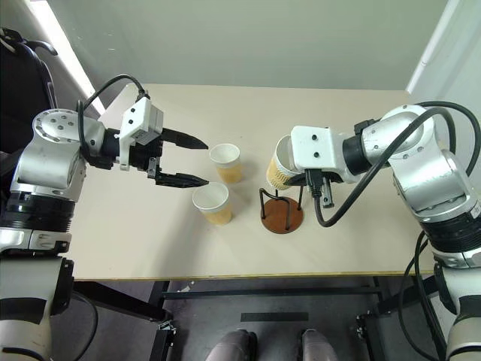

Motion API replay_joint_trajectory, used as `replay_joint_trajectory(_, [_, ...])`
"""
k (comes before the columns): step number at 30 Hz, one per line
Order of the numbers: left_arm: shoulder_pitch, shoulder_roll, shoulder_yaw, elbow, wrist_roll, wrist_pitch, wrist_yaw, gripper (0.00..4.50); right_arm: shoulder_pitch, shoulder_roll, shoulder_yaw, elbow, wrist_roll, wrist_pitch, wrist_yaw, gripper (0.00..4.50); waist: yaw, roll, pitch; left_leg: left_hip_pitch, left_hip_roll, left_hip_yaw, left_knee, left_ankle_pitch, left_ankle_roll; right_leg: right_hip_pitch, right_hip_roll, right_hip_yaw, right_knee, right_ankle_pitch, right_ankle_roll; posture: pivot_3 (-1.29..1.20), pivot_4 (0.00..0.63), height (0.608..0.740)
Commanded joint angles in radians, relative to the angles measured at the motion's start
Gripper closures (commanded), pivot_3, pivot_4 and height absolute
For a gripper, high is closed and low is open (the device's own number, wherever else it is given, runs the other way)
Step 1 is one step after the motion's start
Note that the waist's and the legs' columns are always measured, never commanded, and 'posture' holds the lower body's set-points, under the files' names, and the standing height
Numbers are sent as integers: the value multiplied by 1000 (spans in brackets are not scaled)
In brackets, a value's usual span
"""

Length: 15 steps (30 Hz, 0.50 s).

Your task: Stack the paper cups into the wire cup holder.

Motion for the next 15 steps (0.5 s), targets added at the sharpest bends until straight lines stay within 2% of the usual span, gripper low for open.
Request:
replay_joint_trajectory(1, [-17,13,28,-32,-8,5,-2,0,-8,1,-2,-1,-20,-34,-3,4484,0,0,0,0,0,0,0,0,0,0,0,0,0,0,0,0,150,740])
replay_joint_trajectory(12, [-20,4,30,-55,-12,19,15,0,-6,20,8,40,-58,-87,-2,4484,0,0,0,0,0,0,0,0,0,0,0,0,0,1,1,0,150,740])
replay_joint_trajectory(15, [-19,6,31,-57,-11,21,16,0,-8,28,6,46,-64,-91,-3,3862,0,0,0,0,0,0,0,0,0,0,0,0,0,1,1,0,150,740])
